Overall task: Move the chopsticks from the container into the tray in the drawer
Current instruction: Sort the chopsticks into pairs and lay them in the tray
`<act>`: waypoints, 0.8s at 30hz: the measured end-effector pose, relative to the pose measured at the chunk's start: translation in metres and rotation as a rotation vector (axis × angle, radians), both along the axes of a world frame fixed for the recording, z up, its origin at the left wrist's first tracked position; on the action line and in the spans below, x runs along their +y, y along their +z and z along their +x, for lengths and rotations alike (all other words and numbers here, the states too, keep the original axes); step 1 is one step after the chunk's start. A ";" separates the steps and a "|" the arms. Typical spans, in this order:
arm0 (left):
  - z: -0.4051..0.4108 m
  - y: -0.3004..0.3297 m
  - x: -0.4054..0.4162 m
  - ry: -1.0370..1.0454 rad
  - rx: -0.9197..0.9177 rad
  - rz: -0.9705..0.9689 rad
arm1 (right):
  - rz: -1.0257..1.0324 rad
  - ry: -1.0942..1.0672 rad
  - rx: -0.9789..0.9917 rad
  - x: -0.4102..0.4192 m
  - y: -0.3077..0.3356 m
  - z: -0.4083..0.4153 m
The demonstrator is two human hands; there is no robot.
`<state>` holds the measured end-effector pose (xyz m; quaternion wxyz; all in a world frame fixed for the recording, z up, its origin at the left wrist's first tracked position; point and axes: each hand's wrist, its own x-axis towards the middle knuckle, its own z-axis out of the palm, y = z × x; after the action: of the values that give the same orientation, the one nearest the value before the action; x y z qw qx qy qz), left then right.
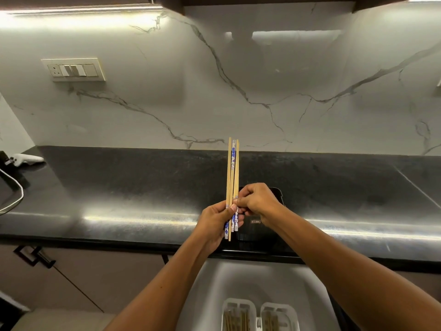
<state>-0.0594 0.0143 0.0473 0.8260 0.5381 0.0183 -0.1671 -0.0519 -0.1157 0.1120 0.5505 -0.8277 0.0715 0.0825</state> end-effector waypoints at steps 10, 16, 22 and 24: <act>0.001 -0.005 0.002 0.052 -0.004 -0.004 | -0.163 -0.124 -0.413 -0.003 0.016 0.011; 0.000 -0.008 0.000 0.025 -0.009 0.037 | -0.127 -0.056 -0.509 0.002 0.036 0.023; -0.002 -0.011 -0.001 0.004 -0.030 0.054 | -0.085 -0.104 -0.457 0.001 0.036 0.027; -0.003 -0.012 -0.001 -0.004 -0.031 0.052 | -0.094 -0.109 -0.463 0.000 0.036 0.027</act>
<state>-0.0623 0.0132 0.0348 0.8115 0.5621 0.0086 -0.1597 -0.0245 -0.1154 0.1484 0.5168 -0.8441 -0.0083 -0.1428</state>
